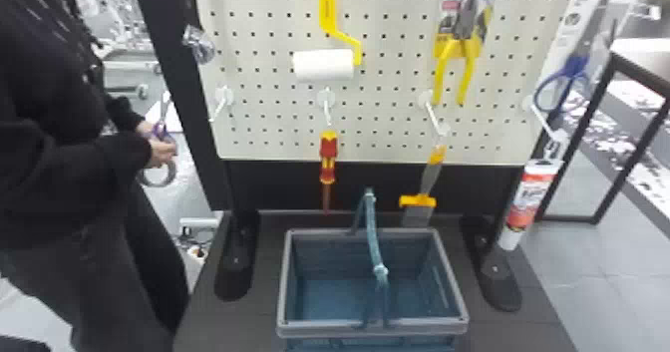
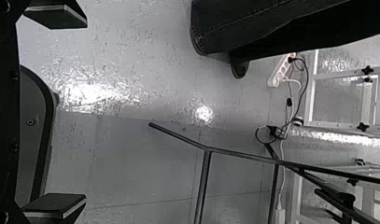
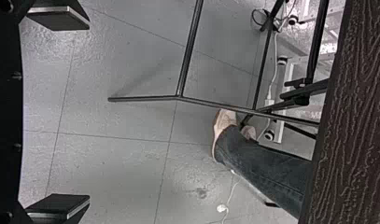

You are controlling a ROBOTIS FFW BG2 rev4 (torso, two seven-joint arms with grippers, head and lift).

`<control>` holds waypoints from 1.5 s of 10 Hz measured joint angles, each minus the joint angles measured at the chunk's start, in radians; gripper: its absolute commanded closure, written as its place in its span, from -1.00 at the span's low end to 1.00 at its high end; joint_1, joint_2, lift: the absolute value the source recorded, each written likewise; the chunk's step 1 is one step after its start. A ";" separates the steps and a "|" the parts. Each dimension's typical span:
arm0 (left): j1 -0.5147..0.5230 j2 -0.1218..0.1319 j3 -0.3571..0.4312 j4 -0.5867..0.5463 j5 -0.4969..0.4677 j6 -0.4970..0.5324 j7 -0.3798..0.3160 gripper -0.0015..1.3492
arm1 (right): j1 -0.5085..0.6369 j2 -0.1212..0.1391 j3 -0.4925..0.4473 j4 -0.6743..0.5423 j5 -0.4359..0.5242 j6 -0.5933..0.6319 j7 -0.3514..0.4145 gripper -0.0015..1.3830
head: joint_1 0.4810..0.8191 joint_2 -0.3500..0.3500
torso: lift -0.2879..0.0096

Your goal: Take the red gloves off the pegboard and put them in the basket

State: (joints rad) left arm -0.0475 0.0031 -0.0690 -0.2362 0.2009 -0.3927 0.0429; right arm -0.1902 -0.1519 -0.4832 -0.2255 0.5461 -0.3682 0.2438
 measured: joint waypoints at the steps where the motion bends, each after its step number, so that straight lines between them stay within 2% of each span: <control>1: 0.000 0.000 0.000 0.000 0.000 0.000 0.000 -1.00 | 0.000 0.000 0.000 0.000 0.000 0.000 0.000 -1.00 | -0.60 0.00 | 0.26; 15: 0.000 0.000 0.000 0.000 0.000 0.000 0.000 -1.00 | 0.000 0.000 0.000 0.000 0.000 0.000 0.000 -1.00 | -0.60 0.00 | 0.26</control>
State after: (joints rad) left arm -0.0475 0.0031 -0.0690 -0.2362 0.2009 -0.3927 0.0429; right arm -0.1902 -0.1519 -0.4832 -0.2255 0.5461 -0.3682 0.2438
